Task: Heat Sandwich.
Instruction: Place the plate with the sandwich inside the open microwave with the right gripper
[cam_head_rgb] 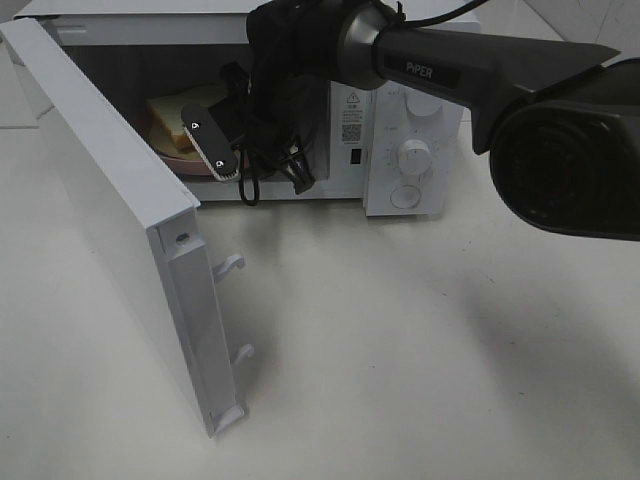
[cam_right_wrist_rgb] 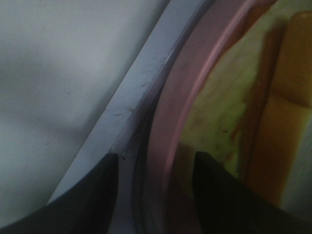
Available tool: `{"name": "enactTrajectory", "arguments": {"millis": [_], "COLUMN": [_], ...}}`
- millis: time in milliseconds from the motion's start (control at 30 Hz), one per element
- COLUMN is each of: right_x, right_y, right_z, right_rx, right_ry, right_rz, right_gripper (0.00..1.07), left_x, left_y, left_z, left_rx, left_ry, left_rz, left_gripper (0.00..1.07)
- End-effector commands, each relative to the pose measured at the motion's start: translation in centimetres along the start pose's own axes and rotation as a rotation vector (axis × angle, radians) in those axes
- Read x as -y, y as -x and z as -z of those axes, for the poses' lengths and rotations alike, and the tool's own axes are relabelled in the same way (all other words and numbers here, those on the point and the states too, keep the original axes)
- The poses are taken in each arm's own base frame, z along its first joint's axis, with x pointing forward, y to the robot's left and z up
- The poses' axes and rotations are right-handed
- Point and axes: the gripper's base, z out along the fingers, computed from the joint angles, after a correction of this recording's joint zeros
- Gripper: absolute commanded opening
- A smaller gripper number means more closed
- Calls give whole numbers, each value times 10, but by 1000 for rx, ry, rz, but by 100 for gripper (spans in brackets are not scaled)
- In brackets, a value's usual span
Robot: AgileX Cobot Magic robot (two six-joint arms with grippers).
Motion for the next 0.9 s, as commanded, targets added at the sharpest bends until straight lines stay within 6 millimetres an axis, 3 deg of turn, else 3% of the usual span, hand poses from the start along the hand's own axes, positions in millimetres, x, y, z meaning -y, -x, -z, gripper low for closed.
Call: {"name": "enactTrajectory", "arguments": {"millis": [33,233,467,900], "right_x": [-2,-14,-23,-48], "right_y": [-1,-3,-7,-10], "right_z": [0,-1,17,56], "right_rx": [25,44,46,53], "right_ry": [0,-7,-38,-49], "right_rz": [-33,-51,-53,-49], "right_gripper": [59,67,81,80], "left_x": [0,0,0,0], "left_y": [-1,-1,-1,-1], "left_z": [2,2,2,2], "left_rx": [29,29,29,29], "left_ry": [-7,-7,-7,-7], "left_rz": [2,2,2,2], "left_gripper": [100,100,100,100]}}
